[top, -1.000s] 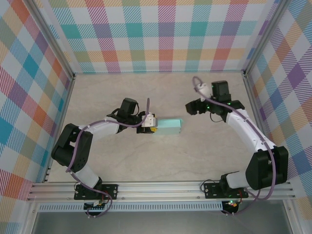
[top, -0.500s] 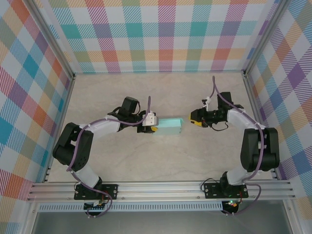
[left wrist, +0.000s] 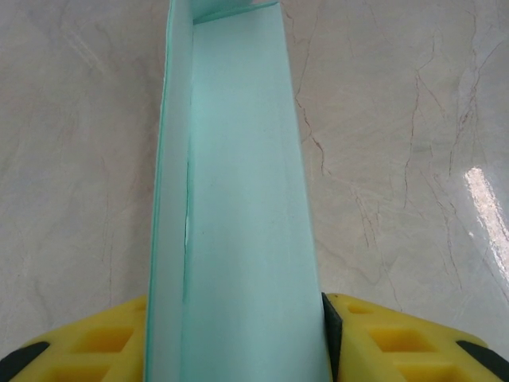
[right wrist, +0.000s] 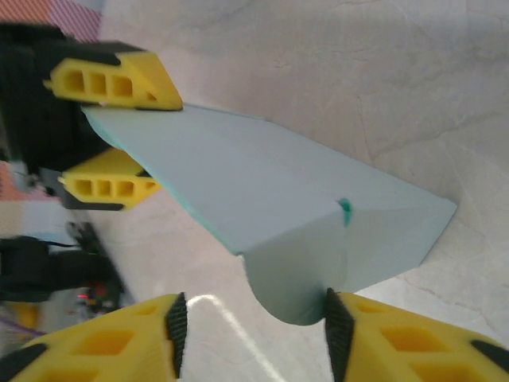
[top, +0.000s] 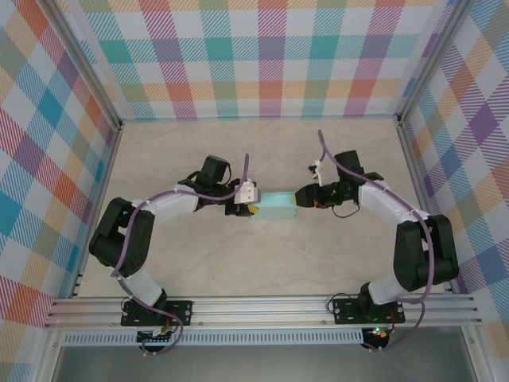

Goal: Fold the paper box

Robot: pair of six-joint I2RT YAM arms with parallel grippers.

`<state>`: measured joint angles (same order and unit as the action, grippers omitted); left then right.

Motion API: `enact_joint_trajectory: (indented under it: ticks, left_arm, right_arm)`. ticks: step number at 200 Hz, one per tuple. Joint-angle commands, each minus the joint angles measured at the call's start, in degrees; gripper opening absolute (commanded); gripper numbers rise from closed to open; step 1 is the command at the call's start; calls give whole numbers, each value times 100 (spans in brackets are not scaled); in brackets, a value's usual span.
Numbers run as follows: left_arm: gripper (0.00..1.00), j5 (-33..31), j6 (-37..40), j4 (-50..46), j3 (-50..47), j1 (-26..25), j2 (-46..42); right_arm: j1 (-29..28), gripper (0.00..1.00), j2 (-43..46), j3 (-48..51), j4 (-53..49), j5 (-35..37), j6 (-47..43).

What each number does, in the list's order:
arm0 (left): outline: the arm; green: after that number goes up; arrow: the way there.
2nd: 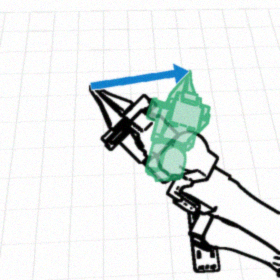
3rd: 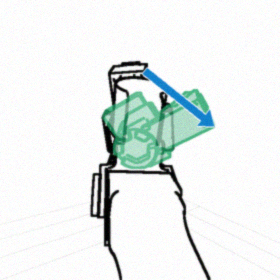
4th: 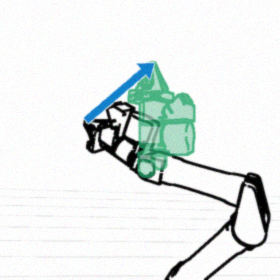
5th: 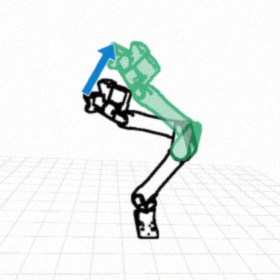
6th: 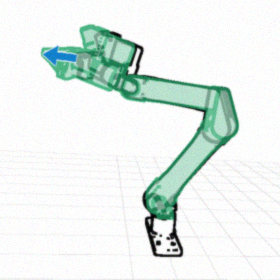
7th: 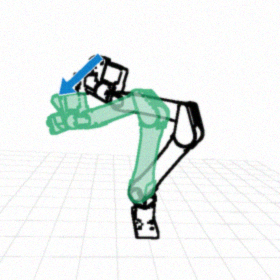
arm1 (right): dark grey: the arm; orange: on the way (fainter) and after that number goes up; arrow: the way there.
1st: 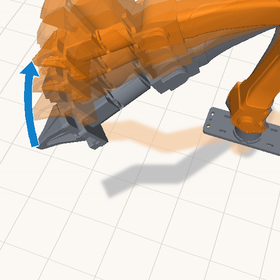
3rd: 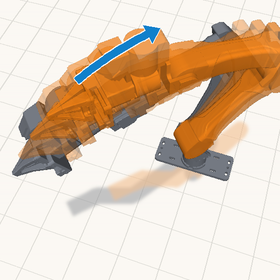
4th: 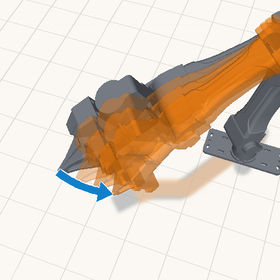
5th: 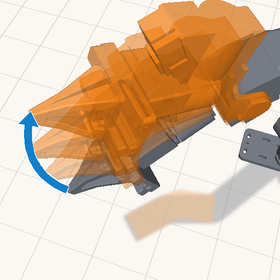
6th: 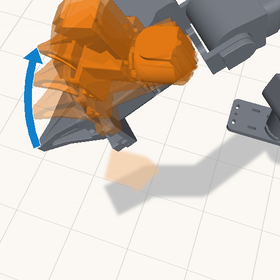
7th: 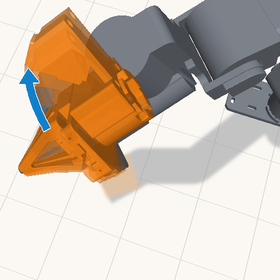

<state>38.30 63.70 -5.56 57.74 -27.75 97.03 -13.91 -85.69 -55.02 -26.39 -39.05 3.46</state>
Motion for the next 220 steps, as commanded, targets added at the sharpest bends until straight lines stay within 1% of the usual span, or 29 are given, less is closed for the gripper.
enact_joint_trajectory:
  ticks: [1, 31, 63, 96, 131, 151, 173, 195, 220]
  left_arm:
    - [46, -233, -68, -691, -11, -108, 230]
    - [46, -264, -86, -665, -16, -117, 228]
    - [46, -360, -142, -648, 31, -160, 261]
    - [46, -445, -200, -698, 105, -187, 315]
    - [46, -495, -240, -751, 163, -203, 329]
    - [46, -525, -277, -749, 185, -213, 359]
    - [46, -552, -340, -750, 203, -222, 378]
    - [46, -577, -390, -742, 204, -228, 379]
    - [46, -613, -419, -762, 212, -231, 384]
  right_arm:
    - [-83, 45, 201, 167, 404, 1107, -405]
    - [-113, 40, 125, 7, 309, 1300, -522]
    - [-121, 37, 61, -152, 72, 1208, -600]
    - [-164, 37, 154, -294, -150, 1139, -663]
    - [-228, 37, 174, -532, -435, 1270, -854]
    - [-268, 31, 66, -652, -537, 1313, -856]
    - [-321, 27, -51, -729, -641, 1355, -855]
    - [-403, 27, -71, -737, -649, 1570, -833]
    - [-555, 29, -79, -747, -730, 2139, -856]
